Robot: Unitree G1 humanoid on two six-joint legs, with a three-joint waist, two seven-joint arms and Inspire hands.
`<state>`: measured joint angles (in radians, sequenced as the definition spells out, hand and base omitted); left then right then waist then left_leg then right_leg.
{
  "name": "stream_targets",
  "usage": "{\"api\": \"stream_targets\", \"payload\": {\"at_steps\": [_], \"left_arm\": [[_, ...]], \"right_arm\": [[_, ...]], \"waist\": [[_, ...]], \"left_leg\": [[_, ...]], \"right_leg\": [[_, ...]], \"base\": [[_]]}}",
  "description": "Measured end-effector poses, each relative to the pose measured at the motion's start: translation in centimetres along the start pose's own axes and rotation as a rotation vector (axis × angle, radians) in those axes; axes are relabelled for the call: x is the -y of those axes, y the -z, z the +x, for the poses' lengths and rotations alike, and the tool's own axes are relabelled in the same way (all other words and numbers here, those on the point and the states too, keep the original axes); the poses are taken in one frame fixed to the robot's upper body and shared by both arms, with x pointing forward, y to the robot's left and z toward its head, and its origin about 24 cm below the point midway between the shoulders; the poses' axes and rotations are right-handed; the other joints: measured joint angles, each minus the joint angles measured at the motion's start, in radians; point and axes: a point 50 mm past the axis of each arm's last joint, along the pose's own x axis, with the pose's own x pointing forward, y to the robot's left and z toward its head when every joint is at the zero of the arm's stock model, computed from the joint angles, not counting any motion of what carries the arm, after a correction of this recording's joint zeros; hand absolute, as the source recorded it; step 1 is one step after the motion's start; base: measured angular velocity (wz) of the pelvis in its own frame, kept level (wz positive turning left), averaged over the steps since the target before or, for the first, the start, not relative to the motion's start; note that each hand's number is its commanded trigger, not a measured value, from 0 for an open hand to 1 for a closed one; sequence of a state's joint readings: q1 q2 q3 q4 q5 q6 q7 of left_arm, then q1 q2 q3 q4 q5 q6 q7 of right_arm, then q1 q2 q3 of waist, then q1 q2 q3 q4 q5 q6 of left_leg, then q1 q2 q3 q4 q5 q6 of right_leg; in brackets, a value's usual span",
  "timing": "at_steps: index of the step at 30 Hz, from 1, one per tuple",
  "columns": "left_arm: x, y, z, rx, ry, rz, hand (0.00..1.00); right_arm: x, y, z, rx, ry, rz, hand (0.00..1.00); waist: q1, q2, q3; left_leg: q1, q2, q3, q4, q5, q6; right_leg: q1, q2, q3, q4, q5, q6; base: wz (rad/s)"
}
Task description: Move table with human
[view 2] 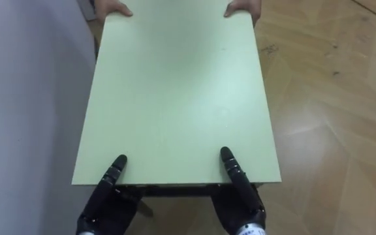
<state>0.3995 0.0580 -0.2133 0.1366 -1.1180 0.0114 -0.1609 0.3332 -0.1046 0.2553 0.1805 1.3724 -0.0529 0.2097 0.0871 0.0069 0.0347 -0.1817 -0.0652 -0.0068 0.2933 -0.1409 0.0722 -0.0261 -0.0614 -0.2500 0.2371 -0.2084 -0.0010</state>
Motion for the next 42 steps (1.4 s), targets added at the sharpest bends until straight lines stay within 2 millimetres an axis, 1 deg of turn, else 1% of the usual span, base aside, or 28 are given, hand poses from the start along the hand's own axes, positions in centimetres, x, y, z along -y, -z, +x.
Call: {"api": "stream_targets", "payload": {"at_steps": [3, 6, 8, 9, 10, 11, 14, 16, 18, 20, 22, 23, 24, 25, 26, 27, 28, 29, 30, 31, 32, 33, 34, 35, 38, 40, 41, 42], "left_arm": [[0.0, -0.1, 0.0, 0.002, -0.001, 0.001, 1.00], [0.2, -0.1, 0.3, 0.000, 0.008, 0.006, 1.00], [0.5, -0.2, 0.5, 0.000, 0.018, 0.009, 1.00], [0.7, -0.2, 0.7, -0.003, 0.028, 0.013, 1.00], [1.0, -0.2, 0.9, -0.007, 0.038, 0.024, 1.00], [1.0, -0.2, 1.0, -0.006, 0.041, 0.026, 1.00], [1.1, -0.1, 1.1, -0.007, 0.044, 0.021, 1.00], [1.1, -0.1, 1.0, -0.008, 0.037, 0.019, 1.00], [1.1, 0.0, 1.1, -0.011, 0.026, 0.018, 1.00], [1.1, 0.1, 1.1, -0.015, 0.015, 0.017, 1.00], [1.1, 0.3, 1.1, -0.025, -0.001, 0.016, 1.00], [1.1, 0.4, 1.1, -0.028, -0.005, 0.018, 1.00], [1.1, 0.5, 1.1, -0.030, -0.009, 0.020, 1.00], [1.0, 0.5, 1.1, -0.032, -0.012, 0.017, 1.00], [0.9, 0.7, 1.1, -0.037, -0.019, 0.014, 1.00], [0.7, 0.9, 0.9, -0.046, -0.024, 0.013, 1.00], [0.6, 1.0, 0.9, -0.050, -0.028, 0.012, 1.00], [0.6, 1.0, 0.8, -0.053, -0.030, 0.011, 1.00], [0.5, 0.9, 0.8, -0.056, -0.031, 0.009, 1.00], [0.4, 0.9, 0.8, -0.058, -0.035, 0.008, 1.00], [0.4, 0.9, 0.8, -0.057, -0.038, 0.008, 1.00], [0.3, 0.8, 0.8, -0.059, -0.040, 0.010, 0.98], [0.3, 0.8, 0.8, -0.059, -0.040, 0.011, 0.95], [0.4, 0.8, 0.8, -0.061, -0.039, 0.013, 0.90], [0.4, 0.9, 0.8, -0.069, -0.036, 0.020, 0.87], [0.4, 1.0, 0.8, -0.073, -0.039, 0.022, 0.86], [0.3, 1.0, 0.7, -0.073, -0.039, 0.023, 0.78], [0.3, 0.9, 0.7, -0.072, -0.040, 0.026, 0.68]], "right_arm": [[0.0, 0.1, 0.1, -0.005, 0.003, 0.008, 1.00], [0.1, -0.1, 0.1, 0.001, 0.004, 0.020, 1.00], [0.1, -0.1, 0.1, 0.007, 0.004, 0.030, 1.00], [0.1, -0.1, 0.0, 0.013, 0.007, 0.044, 1.00], [0.2, -0.2, 0.1, 0.019, 0.008, 0.055, 1.00], [0.2, -0.3, 0.1, 0.023, 0.008, 0.058, 1.00], [0.0, -0.5, 0.3, 0.025, 0.006, 0.050, 1.00], [0.0, -0.6, 0.3, 0.023, 0.009, 0.045, 1.00], [0.1, -0.6, 0.2, 0.022, 0.015, 0.043, 1.00], [0.2, -0.6, 0.2, 0.021, 0.023, 0.042, 1.00], [0.4, -0.6, 0.0, 0.023, 0.040, 0.045, 1.00], [0.4, -0.6, 0.0, 0.023, 0.044, 0.045, 1.00], [0.5, -0.6, -0.1, 0.025, 0.047, 0.045, 1.00], [0.5, -0.7, -0.1, 0.025, 0.049, 0.044, 1.00], [0.7, -0.7, -0.2, 0.024, 0.055, 0.039, 1.00], [0.8, -0.6, -0.4, 0.021, 0.061, 0.030, 1.00], [0.8, -0.5, -0.4, 0.019, 0.062, 0.024, 1.00], [0.8, -0.5, -0.4, 0.018, 0.062, 0.023, 1.00], [0.8, -0.4, -0.5, 0.018, 0.063, 0.020, 1.00], [0.9, -0.4, -0.6, 0.019, 0.066, 0.018, 1.00], [1.0, -0.4, -0.8, 0.020, 0.071, 0.020, 1.00], [1.0, -0.4, -0.8, 0.021, 0.074, 0.027, 1.00], [1.1, -0.3, -0.8, 0.021, 0.076, 0.031, 1.00], [1.1, -0.4, -0.9, 0.020, 0.078, 0.037, 1.00], [1.2, -0.4, -0.9, 0.020, 0.082, 0.041, 1.00], [1.3, -0.4, -1.0, 0.019, 0.091, 0.049, 1.00], [1.4, -0.4, -1.0, 0.018, 0.092, 0.049, 1.00], [1.4, -0.3, -0.9, 0.018, 0.092, 0.052, 0.89]], "waist": [[0.004, -0.013, -0.0010], [-0.005, -0.014, -0.0009], [-0.024, -0.012, -0.0011], [-0.036, -0.011, -0.0011], [-0.053, -0.011, -0.0011], [-0.055, -0.011, -0.0012], [-0.049, -0.007, -0.0024], [-0.041, -0.006, -0.0024], [-0.042, -0.005, -0.0028], [-0.051, -0.005, -0.0027], [-0.058, -0.002, -0.0025], [-0.057, 0.000, -0.0025], [-0.054, 0.004, -0.0016], [-0.053, 0.007, -0.0015], [-0.053, 0.013, 0.0008], [-0.056, 0.014, 0.0003], [-0.056, 0.015, 0.0007], [-0.057, 0.015, 0.0008], [-0.069, 0.012, -0.0003], [-0.092, 0.011, -0.0006], [-0.102, 0.011, -0.0015], [-0.109, 0.011, -0.0013], [-0.109, 0.010, -0.0007], [-0.108, 0.010, -0.0006], [-0.108, 0.010, -0.0008], [-0.108, 0.008, 0.0003], [-0.107, 0.005, 0.0008], [-0.107, 0.002, 0.0005]], "left_leg": [[-0.006, -0.003, -0.016, 0.001, 0.000, 0.000], [-0.033, -0.003, -0.024, 0.021, 0.000, 0.000], [-0.050, -0.001, -0.015, 0.037, 0.000, 0.001], [-0.060, 0.005, 0.014, 0.048, 0.001, 0.002], [-0.069, 0.008, 0.033, 0.054, 0.000, 0.006], [-0.071, 0.007, 0.033, 0.054, 0.000, 0.009], [-0.071, 0.001, 0.029, 0.050, 0.001, 0.011], [-0.070, 0.001, 0.032, 0.046, 0.001, 0.011], [-0.072, 0.001, 0.037, 0.046, 0.001, 0.011], [-0.073, 0.001, 0.052, 0.046, 0.002, 0.013], [-0.067, 0.007, 0.070, 0.045, 0.001, 0.017], [-0.065, 0.008, 0.071, 0.045, -0.001, 0.021], [-0.062, 0.009, 0.068, 0.045, -0.007, 0.030], [-0.060, 0.010, 0.066, 0.045, -0.009, 0.032], [-0.048, 0.008, 0.058, 0.038, -0.010, 0.034], [-0.037, 0.001, 0.037, 0.030, -0.012, 0.036], [-0.035, -0.006, 0.028, 0.027, -0.012, 0.036], [-0.035, -0.010, 0.022, 0.026, -0.012, 0.036], [-0.034, -0.020, 0.014, 0.030, -0.012, 0.036], [-0.033, -0.032, -0.006, 0.039, -0.014, 0.032], [-0.032, -0.034, -0.011, 0.040, -0.015, 0.029], [-0.033, -0.024, -0.005, 0.039, -0.016, 0.024], [-0.034, -0.017, -0.001, 0.034, -0.016, 0.021], [-0.035, -0.008, 0.005, 0.028, -0.016, 0.018], [-0.024, -0.001, 0.006, 0.016, -0.016, 0.016], [-0.003, 0.003, 0.007, 0.001, -0.015, 0.015], [0.003, 0.003, 0.009, -0.004, -0.015, 0.015], [0.012, 0.003, 0.011, -0.011, -0.015, 0.015]], "right_leg": [[0.010, 0.003, -0.009, -0.002, 0.000, 0.000], [0.015, 0.007, -0.046, -0.002, 0.000, 0.000], [0.025, 0.010, -0.080, -0.003, 0.000, 0.001], [0.036, 0.013, -0.092, -0.003, -0.003, 0.002], [0.042, 0.016, -0.096, -0.003, -0.008, 0.002], [0.045, 0.016, -0.096, -0.003, -0.011, 0.003], [0.046, 0.011, -0.101, -0.002, -0.022, 0.013], [0.047, 0.011, -0.105, 0.000, -0.022, 0.013], [0.048, 0.011, -0.108, 0.002, -0.022, 0.013], [0.049, 0.009, -0.109, 0.012, -0.022, 0.013], [0.028, -0.002, -0.100, 0.080, -0.029, 0.024], [0.021, -0.004, -0.095, 0.098, -0.031, 0.025], [0.002, -0.009, -0.081, 0.144, -0.037, 0.033], [-0.016, -0.014, -0.075, 0.179, -0.038, 0.035], [-0.067, -0.029, -0.051, 0.276, -0.041, 0.038], [-0.103, -0.032, 0.004, 0.311, -0.066, 0.041], [-0.136, -0.033, 0.037, 0.280, -0.082, 0.033], [-0.153, -0.033, 0.055, 0.260, -0.085, 0.032], [-0.181, -0.035, 0.092, 0.203, -0.080, 0.031], [-0.189, -0.044, 0.101, 0.172, -0.014, 0.026], [-0.179, -0.043, 0.093, 0.169, -0.015, 0.019], [-0.163, -0.039, 0.066, 0.147, -0.010, 0.012], [-0.157, -0.037, 0.053, 0.136, -0.004, 0.007], [-0.146, -0.028, 0.047, 0.118, 0.007, 0.003], [-0.124, -0.006, 0.056, 0.085, 0.020, 0.005], [-0.093, 0.001, 0.053, 0.049, 0.031, 0.005], [-0.088, 0.001, 0.054, 0.045, 0.031, 0.005], [-0.077, 0.002, 0.053, 0.034, 0.033, 0.006]], "base": [[0.34], [0.68], [0.81], [0.96], [0.92], [0.61], [0.13], [0.05], [0.15], [0.27], [0.22], [0.04], [-0.04], [-0.07], [-0.04], [0.00], [0.00], [0.18], [0.49], [0.64], [0.63], [0.36], [0.22], [0.11], [0.01], [0.00], [0.03], [-0.03]]}}
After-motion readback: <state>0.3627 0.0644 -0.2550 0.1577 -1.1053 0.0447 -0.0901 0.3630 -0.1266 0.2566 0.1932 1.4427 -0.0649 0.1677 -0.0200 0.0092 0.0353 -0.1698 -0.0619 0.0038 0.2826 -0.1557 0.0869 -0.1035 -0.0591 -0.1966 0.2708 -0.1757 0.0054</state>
